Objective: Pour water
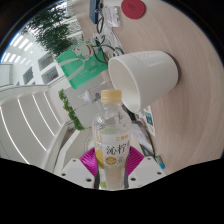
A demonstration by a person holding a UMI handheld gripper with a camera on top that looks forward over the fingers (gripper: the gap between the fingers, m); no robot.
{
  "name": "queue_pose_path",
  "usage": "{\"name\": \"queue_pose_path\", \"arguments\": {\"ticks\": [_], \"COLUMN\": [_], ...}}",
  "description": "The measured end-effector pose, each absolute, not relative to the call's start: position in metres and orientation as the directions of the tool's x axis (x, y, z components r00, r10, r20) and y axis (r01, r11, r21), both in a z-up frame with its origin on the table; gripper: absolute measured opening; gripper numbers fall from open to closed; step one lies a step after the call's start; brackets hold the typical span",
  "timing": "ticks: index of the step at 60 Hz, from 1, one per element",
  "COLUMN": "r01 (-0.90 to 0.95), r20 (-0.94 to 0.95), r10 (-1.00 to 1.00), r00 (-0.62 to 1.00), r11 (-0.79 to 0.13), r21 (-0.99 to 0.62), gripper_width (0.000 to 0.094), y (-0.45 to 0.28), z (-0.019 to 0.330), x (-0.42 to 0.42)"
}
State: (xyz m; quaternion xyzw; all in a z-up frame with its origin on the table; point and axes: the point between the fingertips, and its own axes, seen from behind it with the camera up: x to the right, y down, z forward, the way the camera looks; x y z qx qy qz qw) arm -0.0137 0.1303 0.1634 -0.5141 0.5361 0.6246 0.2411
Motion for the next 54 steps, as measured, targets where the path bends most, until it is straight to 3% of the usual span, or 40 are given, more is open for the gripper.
{"name": "queue_pose_path", "arguments": {"ticks": [10, 20, 32, 36, 40, 43, 48, 50, 54], "r01": [-0.715, -0.675, -0.707, -0.804, -0.883, -0.876, -0.752, -0.697, -0.51], "r20": [-0.758, -0.709, -0.757, -0.879, -0.994, -0.982, -0.803, -0.717, -0.493], "r10": [-0.181, -0.16, -0.177, -0.146, -0.019, 0.079, 0.289, 0.271, 0.244], "r00": [-0.627, -0.687, -0.629, -0.453, -0.106, 0.17, 0.521, 0.643, 0.835], "r11": [-0.254, -0.221, -0.274, -0.358, -0.458, -0.445, -0.291, -0.181, 0.009], "r21": [0.652, 0.704, 0.652, 0.474, 0.103, -0.187, -0.592, -0.694, -0.86], "gripper_width": [0.0325, 0.0325, 0.0327, 0.0327, 0.0328, 0.0327, 0.0329, 0.033, 0.0341], "y": [0.131, 0.14, 0.139, 0.137, 0.126, 0.128, 0.127, 0.133, 0.126], "z": [0.195, 0.205, 0.214, 0.23, 0.254, 0.289, 0.352, 0.383, 0.407], "x": [0.016, 0.022, 0.016, 0.01, 0.008, 0.011, 0.066, 0.087, 0.163]}}
